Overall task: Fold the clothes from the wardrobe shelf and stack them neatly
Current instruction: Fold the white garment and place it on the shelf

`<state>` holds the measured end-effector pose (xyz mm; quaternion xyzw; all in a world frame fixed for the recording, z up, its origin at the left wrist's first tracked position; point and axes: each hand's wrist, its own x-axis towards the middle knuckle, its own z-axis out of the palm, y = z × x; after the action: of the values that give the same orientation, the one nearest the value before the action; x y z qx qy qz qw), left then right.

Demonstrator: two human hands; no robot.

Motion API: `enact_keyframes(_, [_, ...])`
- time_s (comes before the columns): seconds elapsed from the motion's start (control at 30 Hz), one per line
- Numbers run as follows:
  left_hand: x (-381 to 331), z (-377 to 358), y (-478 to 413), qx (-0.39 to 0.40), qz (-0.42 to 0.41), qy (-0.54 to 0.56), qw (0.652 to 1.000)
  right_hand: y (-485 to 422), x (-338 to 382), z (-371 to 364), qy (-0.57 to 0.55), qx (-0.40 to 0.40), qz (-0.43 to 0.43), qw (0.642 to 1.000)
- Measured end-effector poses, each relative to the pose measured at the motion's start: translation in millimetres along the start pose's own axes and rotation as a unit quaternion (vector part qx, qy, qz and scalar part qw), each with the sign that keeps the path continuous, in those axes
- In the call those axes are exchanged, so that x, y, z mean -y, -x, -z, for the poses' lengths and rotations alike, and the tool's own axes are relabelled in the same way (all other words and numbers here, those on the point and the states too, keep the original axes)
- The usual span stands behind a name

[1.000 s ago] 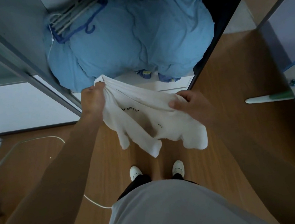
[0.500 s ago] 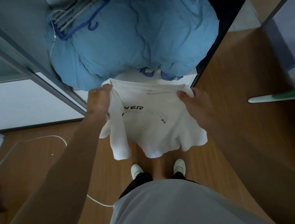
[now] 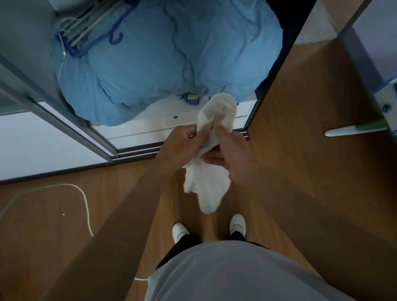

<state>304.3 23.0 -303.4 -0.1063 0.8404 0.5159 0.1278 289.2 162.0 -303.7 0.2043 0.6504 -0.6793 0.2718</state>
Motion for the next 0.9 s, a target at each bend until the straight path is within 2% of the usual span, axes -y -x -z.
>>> enact_keyframes(0.1, [-3,2,-1,0.006,-0.034,0.004,0.999,2,6,2,-0.013,0.034,-0.005,0.999])
enact_keyframes(0.3, [2,12,0,0.075,-0.030,0.057,0.995,4,15,11,-0.068,0.134,-0.010,0.989])
enact_keyframes(0.37, [0,13,2,0.060,-0.041,0.055,0.996,7,17,11,0.007,0.144,0.018,0.989])
enact_keyframes(0.43, [-4,12,3,0.050,-0.043,0.041,0.997,9,19,12,0.150,0.109,0.073,0.980])
enact_keyframes(0.47, [-5,10,4,0.055,-0.042,0.028,0.997,10,20,13,0.236,0.077,0.119,0.961])
enact_keyframes(0.53, [-6,7,6,0.055,-0.037,0.001,0.998,12,21,18,0.378,0.006,0.227,0.898])
enact_keyframes(0.6, [-6,7,6,0.036,-0.043,-0.031,0.998,15,24,24,0.427,-0.053,0.323,0.843])
enact_keyframes(0.63, [-6,8,6,0.029,-0.053,-0.048,0.997,16,27,27,0.420,-0.045,0.363,0.830])
enact_keyframes(0.7, [-7,12,6,0.028,-0.086,-0.067,0.994,15,31,31,0.432,0.041,0.411,0.802])
enact_keyframes(0.77, [-9,15,7,0.038,-0.124,-0.073,0.989,11,34,33,0.475,0.122,0.410,0.769])
enact_keyframes(0.83, [-9,18,7,0.035,-0.132,-0.078,0.988,6,35,36,0.498,0.147,0.396,0.757])
enact_keyframes(0.9, [-9,20,7,0.025,-0.131,-0.073,0.988,0,35,38,0.516,0.138,0.401,0.744])
